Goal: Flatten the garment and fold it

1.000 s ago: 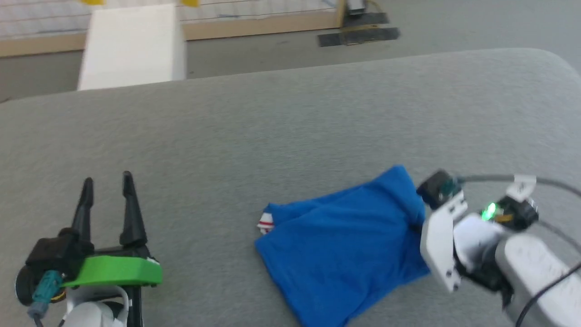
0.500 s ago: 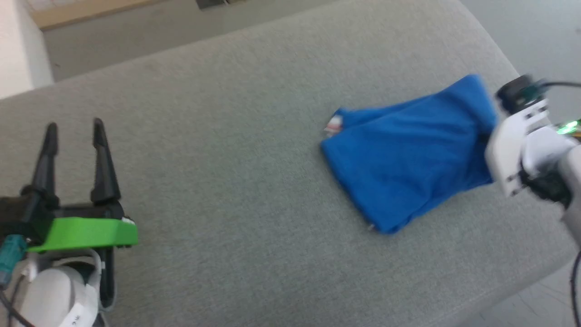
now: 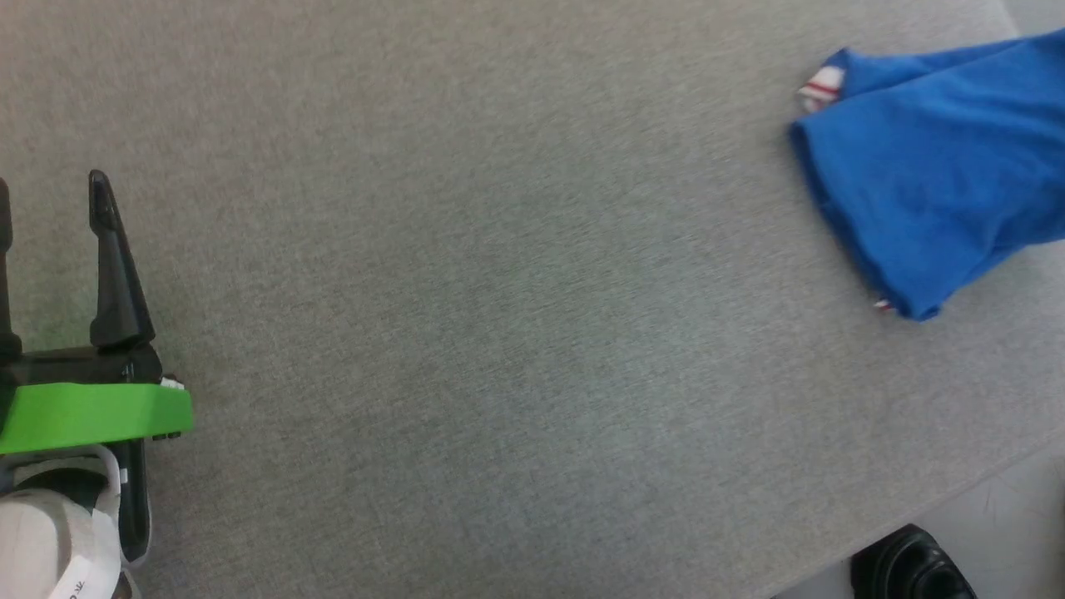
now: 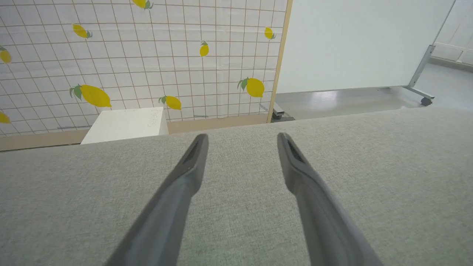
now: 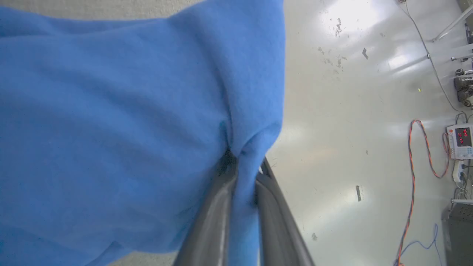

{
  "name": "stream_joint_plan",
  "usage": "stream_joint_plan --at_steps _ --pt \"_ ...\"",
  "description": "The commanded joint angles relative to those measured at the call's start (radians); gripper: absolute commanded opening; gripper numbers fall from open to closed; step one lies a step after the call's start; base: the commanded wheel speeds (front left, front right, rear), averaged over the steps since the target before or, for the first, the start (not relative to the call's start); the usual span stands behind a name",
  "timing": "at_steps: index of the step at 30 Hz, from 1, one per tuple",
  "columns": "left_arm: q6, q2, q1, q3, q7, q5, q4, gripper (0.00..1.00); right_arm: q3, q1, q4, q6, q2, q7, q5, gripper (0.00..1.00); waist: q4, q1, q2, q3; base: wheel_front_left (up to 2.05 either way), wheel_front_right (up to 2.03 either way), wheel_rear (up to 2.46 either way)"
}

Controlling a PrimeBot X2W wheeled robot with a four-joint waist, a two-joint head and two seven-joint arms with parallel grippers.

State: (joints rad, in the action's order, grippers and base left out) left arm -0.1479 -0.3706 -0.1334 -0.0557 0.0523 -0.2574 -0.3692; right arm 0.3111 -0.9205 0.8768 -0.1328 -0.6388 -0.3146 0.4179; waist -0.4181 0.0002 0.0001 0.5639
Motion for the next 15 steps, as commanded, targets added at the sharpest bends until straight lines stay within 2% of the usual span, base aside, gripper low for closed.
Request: stream_joint_plan --at_steps 1,2,3,4,10,15 --pt "-0.005 -0.008 0.008 -0.002 -0.004 0.017 -0.010 1.00 -0.019 -0.024 0.026 0.002 0.000 0.020 -0.013 0.00 0.035 -0.0002 -0.0001 0.058 0.00 0.00 0.00" --pt "-0.006 -0.010 0.008 -0.002 -0.007 0.018 -0.014 1.00 -0.033 -0.033 0.046 0.002 0.001 0.032 -0.021 0.11 0.037 -0.0002 -0.0001 0.061 0.00 0.00 0.00" --pt "-0.008 -0.011 0.009 -0.002 -0.010 0.019 -0.018 1.00 -0.044 -0.042 0.072 0.002 0.006 0.040 -0.033 0.90 0.038 -0.0002 -0.0001 0.063 0.00 0.00 0.00" --pt "-0.009 -0.011 0.010 -0.002 -0.011 0.019 -0.021 1.00 -0.054 -0.049 0.090 0.002 0.010 0.047 -0.040 1.00 0.039 -0.0002 -0.0001 0.065 0.00 0.00 0.00" --pt "-0.014 -0.003 0.016 0.008 -0.002 0.018 -0.007 1.00 -0.092 -0.094 0.162 0.002 0.019 0.120 -0.091 1.00 0.055 -0.0002 -0.0001 0.032 0.00 0.00 0.00" --pt "-0.008 0.027 0.020 0.025 0.046 -0.004 0.051 1.00 -0.121 -0.121 0.102 0.002 0.048 0.214 -0.039 1.00 0.083 -0.0002 -0.0001 -0.066 0.00 0.00 0.00"
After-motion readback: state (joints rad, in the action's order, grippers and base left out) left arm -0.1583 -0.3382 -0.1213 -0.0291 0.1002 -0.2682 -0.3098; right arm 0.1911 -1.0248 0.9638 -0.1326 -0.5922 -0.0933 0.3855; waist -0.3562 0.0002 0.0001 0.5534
